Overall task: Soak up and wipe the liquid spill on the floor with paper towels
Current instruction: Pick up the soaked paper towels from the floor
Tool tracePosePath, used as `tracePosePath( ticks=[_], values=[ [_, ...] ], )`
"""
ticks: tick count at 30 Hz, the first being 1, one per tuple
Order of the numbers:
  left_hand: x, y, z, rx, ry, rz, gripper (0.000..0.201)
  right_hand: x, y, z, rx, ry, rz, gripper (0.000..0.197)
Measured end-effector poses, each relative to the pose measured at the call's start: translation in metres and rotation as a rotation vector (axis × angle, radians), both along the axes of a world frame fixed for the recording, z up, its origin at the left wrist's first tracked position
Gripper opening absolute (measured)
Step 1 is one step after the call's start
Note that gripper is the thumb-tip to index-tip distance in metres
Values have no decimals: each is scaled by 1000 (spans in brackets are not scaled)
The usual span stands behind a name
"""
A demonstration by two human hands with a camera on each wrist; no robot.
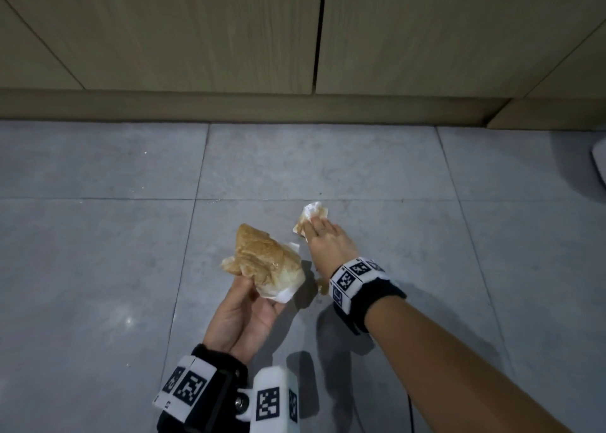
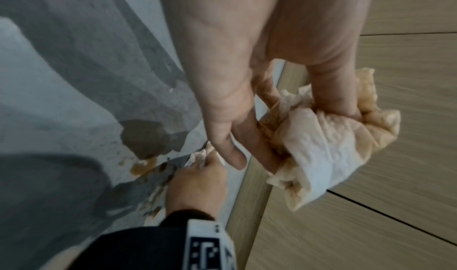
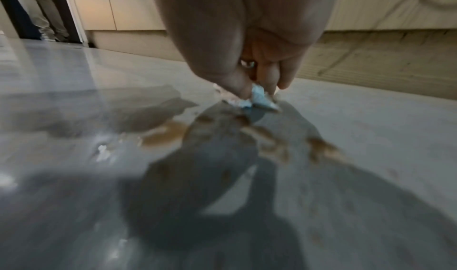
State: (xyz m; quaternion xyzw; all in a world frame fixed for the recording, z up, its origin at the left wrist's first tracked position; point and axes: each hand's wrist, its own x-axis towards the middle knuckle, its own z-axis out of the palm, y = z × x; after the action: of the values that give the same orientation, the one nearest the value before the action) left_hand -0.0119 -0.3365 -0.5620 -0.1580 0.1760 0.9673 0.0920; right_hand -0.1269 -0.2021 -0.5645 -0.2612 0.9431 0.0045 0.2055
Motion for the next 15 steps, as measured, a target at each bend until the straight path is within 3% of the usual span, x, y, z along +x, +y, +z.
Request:
tracePosePath(
  ticks=[3,7,13,15],
  values=[
    [2,3,8,-59,64,-6,65,-9,4,1,20,0,-6,55],
    [12,3,19,-51,3,5,70,-9,3,13,39,-23,-30,41],
    [12,-2,24,-49,42,23,64,51,29,4,27,-16,-89,40],
    [9,-1,15,-37,44,15,54,65,28,-9,38,66,-57,41]
  ],
)
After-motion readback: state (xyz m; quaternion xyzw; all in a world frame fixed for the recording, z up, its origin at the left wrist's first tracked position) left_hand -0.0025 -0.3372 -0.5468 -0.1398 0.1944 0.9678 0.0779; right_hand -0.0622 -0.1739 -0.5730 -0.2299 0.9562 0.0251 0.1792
